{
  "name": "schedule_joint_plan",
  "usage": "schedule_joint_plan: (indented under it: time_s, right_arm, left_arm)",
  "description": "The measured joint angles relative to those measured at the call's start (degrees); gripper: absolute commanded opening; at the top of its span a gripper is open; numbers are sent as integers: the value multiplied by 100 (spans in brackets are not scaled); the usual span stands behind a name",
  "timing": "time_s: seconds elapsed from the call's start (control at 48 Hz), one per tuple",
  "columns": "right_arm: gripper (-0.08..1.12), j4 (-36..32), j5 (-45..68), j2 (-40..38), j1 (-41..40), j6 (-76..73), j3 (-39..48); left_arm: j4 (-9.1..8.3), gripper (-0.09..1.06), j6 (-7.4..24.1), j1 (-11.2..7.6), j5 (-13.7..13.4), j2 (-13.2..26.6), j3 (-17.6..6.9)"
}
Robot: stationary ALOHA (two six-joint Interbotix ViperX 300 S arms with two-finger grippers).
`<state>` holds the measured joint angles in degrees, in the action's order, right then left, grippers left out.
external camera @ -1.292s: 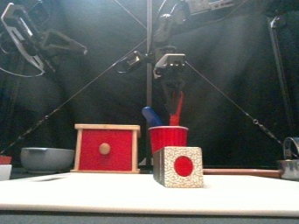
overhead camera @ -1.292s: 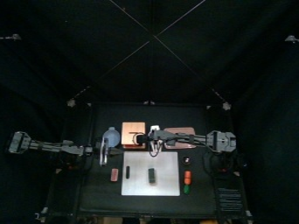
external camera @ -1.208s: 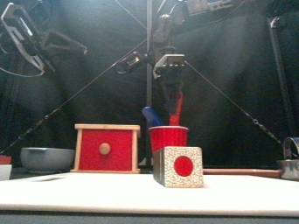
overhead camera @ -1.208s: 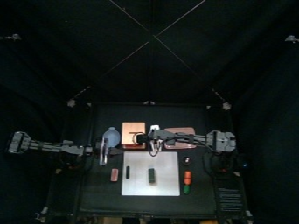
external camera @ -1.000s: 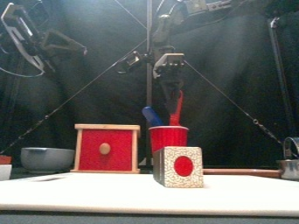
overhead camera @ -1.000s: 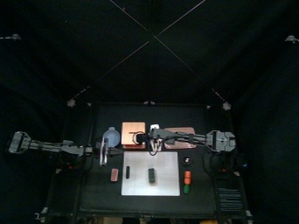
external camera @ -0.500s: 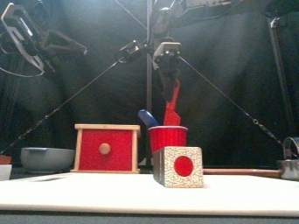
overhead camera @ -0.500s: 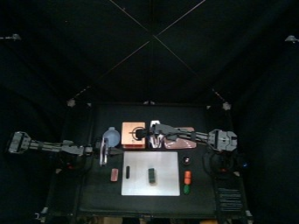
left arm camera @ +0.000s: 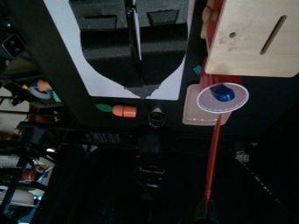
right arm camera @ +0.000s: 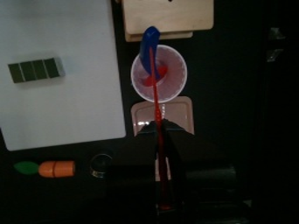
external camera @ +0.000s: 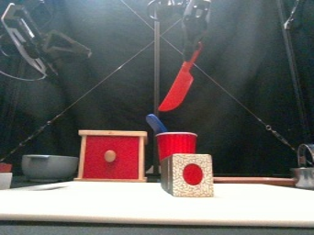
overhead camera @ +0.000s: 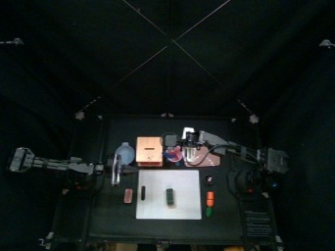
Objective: Cut the sushi into 4 pieces with the knife
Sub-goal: Grasp knife edge with left hand
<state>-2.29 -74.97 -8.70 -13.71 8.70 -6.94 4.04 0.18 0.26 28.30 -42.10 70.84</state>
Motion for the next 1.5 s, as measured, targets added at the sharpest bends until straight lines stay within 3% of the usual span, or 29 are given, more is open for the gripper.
schedule_joint_plan:
  time_s: [0.167,0.375,0.542,0.771,0.938,1.125,1.208,1.312,1.5]
  right_arm:
    - [33,308,1538,-905,62,-237,1230]
    - [33,659,3691,-2004,88,-404,2962]
    - [33,703,4966,-2540,88,-404,4122]
    - [33,853,6398,-2461,281,-413,5054]
    - [33,879,7075,-2188,791,-422,5449]
    - [33,923,7418,-1863,1037,-431,5502]
    - [33,923,7497,-1731,1063,-431,5511]
    - [33,923,7559,-1573,1134,-431,5502]
    - [33,914,7603,-1450,1178,-431,5476]
  left_arm:
    - [0,11,0,158,123,-44,0]
    - [9,35,-18,404,176,-62,-35]
    - [9,51,-26,404,176,-62,-70]
    - [-44,79,0,272,97,-35,-185]
    - [-97,104,-9,158,-519,211,-457]
    - [62,102,-18,149,-1942,677,-1107]
    - [167,102,-35,141,-2426,844,-1380]
    - [352,102,-35,141,-2689,1143,-1644]
    - [439,100,-26,132,-2733,1705,-1837]
